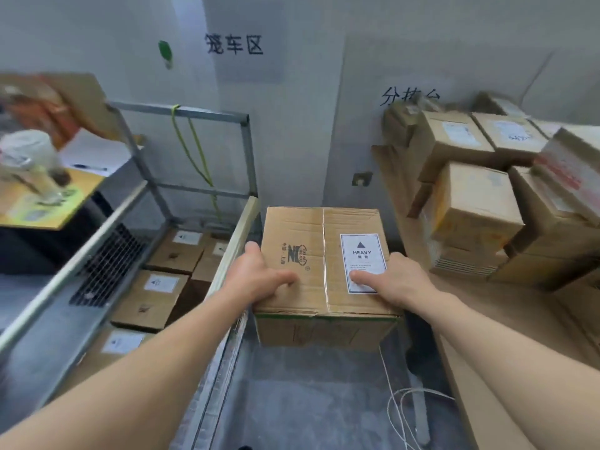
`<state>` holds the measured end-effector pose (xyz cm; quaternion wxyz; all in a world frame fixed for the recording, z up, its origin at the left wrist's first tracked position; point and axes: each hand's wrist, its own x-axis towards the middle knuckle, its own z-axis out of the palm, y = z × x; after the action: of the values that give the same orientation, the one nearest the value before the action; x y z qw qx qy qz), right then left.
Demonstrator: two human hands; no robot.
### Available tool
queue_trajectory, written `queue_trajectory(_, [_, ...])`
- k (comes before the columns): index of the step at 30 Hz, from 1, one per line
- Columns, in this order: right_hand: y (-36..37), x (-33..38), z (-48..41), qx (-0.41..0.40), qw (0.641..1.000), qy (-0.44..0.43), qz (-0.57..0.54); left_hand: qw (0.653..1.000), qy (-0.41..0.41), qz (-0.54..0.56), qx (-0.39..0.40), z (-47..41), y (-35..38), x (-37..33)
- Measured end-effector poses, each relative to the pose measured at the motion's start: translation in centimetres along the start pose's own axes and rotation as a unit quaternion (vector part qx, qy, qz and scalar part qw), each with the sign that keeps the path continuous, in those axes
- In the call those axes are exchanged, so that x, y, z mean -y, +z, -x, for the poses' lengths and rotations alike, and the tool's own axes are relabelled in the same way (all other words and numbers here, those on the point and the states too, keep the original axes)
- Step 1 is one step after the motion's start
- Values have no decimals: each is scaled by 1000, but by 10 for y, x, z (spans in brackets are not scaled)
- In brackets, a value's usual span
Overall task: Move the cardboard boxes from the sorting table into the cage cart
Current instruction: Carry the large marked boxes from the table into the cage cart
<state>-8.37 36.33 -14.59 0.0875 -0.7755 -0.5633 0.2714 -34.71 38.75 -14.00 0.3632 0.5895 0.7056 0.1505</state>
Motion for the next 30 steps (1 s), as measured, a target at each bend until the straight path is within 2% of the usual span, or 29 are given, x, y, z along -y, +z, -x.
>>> queue_trajectory(8, [32,171,-71,14,996,-84,18,993,-59,48,-87,-55,-126,73])
queue_trajectory(15, [58,287,-124,45,984,-169,39,977,-112,94,-157,-89,-189,127])
queue_trajectory(22, [107,371,-199,104,959,-255,72,946,-189,136,-226,-131,-213,170])
queue_trajectory(30, [168,433,-280,182,914,-342,123,893,-303,172,-285,-179,-197,202])
